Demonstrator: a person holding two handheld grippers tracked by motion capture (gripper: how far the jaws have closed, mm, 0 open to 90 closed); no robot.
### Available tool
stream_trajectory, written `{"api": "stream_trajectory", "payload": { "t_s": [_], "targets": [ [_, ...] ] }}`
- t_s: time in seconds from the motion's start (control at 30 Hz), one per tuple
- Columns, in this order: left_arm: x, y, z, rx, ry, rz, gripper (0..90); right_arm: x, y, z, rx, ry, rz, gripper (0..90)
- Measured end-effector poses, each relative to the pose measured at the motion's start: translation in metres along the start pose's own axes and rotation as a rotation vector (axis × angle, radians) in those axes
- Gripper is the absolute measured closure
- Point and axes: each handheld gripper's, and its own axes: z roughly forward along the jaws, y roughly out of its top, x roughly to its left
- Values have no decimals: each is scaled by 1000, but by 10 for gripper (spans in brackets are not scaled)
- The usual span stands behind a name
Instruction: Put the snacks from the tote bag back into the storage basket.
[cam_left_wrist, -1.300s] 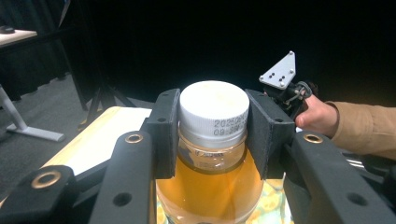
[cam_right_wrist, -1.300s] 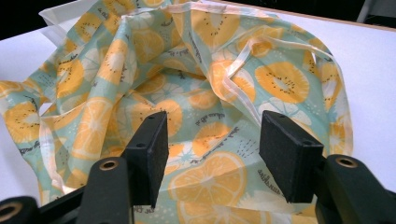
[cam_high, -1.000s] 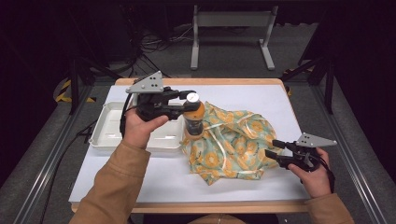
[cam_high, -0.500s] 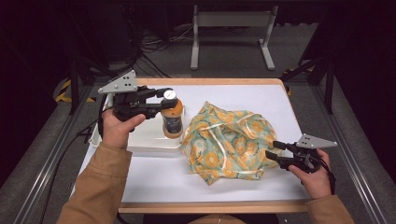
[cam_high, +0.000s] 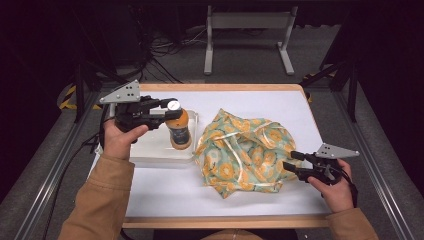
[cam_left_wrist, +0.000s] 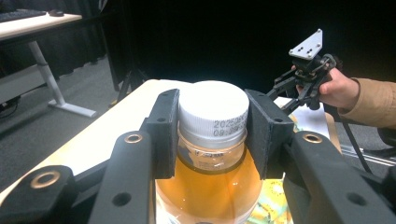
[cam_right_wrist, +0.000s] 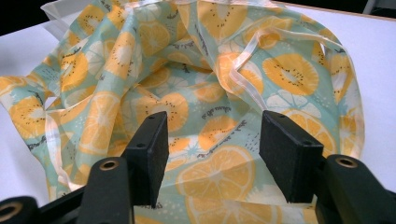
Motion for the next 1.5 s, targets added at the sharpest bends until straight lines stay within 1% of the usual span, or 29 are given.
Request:
{"api": "stream_trajectory", "payload": {
  "t_s": [0.07, 0.1, 0.13, 0.23, 0.27, 0.37, 0.4, 0.43, 0.57, 0.67, 0.7, 0.73, 0.8, 1.0, 1.13, 1.3, 1.43, 1.5],
  "targets": [
    [4, -5, -1, 8, 0, 1, 585, 0, 0, 1, 1, 3, -1, 429],
    [4, -5, -1, 8, 0, 1, 585, 0, 0, 2, 2, 4, 2, 430],
    [7, -9, -2, 9, 2, -6, 585, 0, 0, 2, 2, 5, 1, 430],
    [9, -13, -2, 9, 0, -18, 585, 0, 0, 2, 4, 5, -4, 429],
    [11, -15, -2, 14, 2, -15, 585, 1, 0, 2, 4, 5, -2, 430],
    [15, -21, -1, 28, -1, -25, 585, 1, 0, 2, 4, 2, 0, 430],
    [16, -23, -1, 32, -1, -23, 585, 1, -1, 1, 5, 1, -3, 429],
    [16, -25, -1, 32, -4, -30, 585, 2, -1, 1, 7, 1, -2, 429],
    [21, -33, 1, 50, -2, -33, 585, 3, -2, 0, 9, -4, -3, 429],
    [23, -38, 2, 61, -7, -43, 585, 5, -3, -1, 11, -7, 4, 428],
    [25, -40, 2, 64, -10, -40, 585, 5, -3, -2, 13, -8, 2, 428],
    [26, -41, 3, 66, -13, -48, 585, 5, -3, -2, 14, -8, 5, 428],
    [28, -44, 4, 77, -23, -44, 585, 6, -4, -3, 16, -11, 2, 428],
    [33, -51, 8, 90, -34, -61, 585, 8, -7, -6, 21, -19, 10, 428],
    [36, -55, 12, 102, -42, -54, 585, 8, -9, -8, 24, -23, 11, 428],
    [38, -60, 16, 103, -45, -63, 585, 9, -11, -12, 23, -32, 19, 428],
    [39, -64, 19, 113, -47, -69, 585, 9, -12, -14, 22, -37, 20, 428],
    [40, -65, 21, 122, -41, -69, 585, 9, -12, -15, 21, -37, 20, 427]
  ]
}}
